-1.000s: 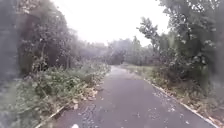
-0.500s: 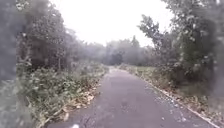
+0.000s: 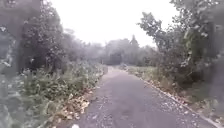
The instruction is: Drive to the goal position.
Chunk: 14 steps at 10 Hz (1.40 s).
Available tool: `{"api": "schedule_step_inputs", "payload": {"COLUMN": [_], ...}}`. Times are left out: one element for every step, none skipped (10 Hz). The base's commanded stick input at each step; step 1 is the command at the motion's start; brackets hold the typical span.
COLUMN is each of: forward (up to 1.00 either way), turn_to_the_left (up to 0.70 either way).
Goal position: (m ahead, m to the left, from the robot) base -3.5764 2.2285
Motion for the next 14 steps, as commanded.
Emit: {"api": "schedule_step_inputs", "payload": {"forward": [0.60, 0.60, 0.60, 0.60, 0.60, 0.60, 0.60, 0.60, 0.60, 0.60, 0.60, 0.60, 0.60, 0.60], "turn_to_the_left": [-0.09, -0.09, -0.09, -0.09, -0.09, -0.09, -0.09, -0.09, -0.09, -0.09, -0.09, -0.09, -0.09, -0.09]}}
